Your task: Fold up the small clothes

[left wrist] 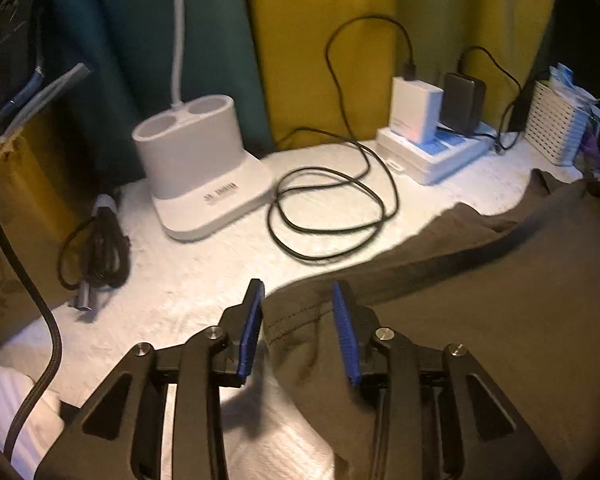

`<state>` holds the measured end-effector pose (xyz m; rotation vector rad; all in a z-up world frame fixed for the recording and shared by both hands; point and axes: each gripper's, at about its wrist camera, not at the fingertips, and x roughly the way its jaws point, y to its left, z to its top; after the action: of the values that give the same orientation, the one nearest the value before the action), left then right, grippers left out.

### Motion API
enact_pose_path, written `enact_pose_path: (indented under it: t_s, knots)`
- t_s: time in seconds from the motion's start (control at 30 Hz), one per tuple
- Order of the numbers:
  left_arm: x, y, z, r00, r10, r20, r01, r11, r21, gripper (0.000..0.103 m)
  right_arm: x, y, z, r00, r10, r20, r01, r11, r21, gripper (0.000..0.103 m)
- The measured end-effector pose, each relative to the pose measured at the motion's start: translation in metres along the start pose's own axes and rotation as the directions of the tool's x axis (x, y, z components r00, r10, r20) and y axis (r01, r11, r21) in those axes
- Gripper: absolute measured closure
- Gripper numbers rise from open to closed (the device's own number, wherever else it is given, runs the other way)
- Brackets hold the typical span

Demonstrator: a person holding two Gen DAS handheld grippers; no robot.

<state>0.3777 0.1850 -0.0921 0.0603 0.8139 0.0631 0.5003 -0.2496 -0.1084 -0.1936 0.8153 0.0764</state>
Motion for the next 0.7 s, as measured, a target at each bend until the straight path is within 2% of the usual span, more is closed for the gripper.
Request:
enact_pose_path:
  t_s: [0.07,0.13,0.2,0.3,0.37,0.43,0.53,0.6,0.7]
  knots:
    - [-0.002,0.003,0.001,0.999,0.050,0.014,-0.050,0.999,0.005,0.066,0.001,0.000,0.001,0.998,-0.062,0.004,0.062,0.998,-0.009,0.060]
    - [-0.005,0.011,0.002,0.996,0.083,0.018,-0.083,0.996,-0.016,0.066,-0.001,-0.006,0.002,0.996,-0.084,0.009,0.084,0.996,0.015,0.054]
    - [-0.006,0.019,0.002,0.995,0.100,0.017,-0.100,0.994,-0.034,0.066,-0.005,-0.011,0.002,0.996,-0.085,0.015,0.084,0.996,0.029,0.054]
    - [-0.014,0.028,0.001,0.997,0.079,0.008,-0.079,0.995,-0.065,0.064,-0.016,-0.010,0.001,0.996,-0.087,0.031,0.086,0.996,0.021,0.054]
    - [-0.022,0.028,-0.002,0.999,0.043,0.007,-0.043,0.996,-0.077,0.044,-0.026,-0.007,0.000,0.996,-0.080,0.043,0.080,0.997,0.006,0.054]
    - [-0.032,0.024,-0.007,1.000,-0.014,0.006,0.014,0.996,-0.086,0.038,-0.034,-0.004,-0.004,0.996,-0.072,0.048,0.072,0.997,-0.003,0.054]
    - [-0.038,0.016,-0.018,0.996,-0.080,-0.028,0.078,0.993,-0.087,0.038,-0.044,0.000,-0.012,0.997,-0.046,0.058,0.047,0.999,-0.012,0.054]
    - [-0.038,0.006,-0.026,0.993,-0.100,-0.056,0.096,0.993,-0.067,0.038,-0.050,0.001,-0.022,0.998,-0.032,0.044,0.033,0.999,-0.011,0.054]
    - [-0.038,-0.009,-0.045,0.996,-0.042,-0.075,0.044,0.999,0.026,0.038,-0.056,0.002,-0.043,0.999,-0.044,0.021,0.044,0.999,-0.016,0.054]
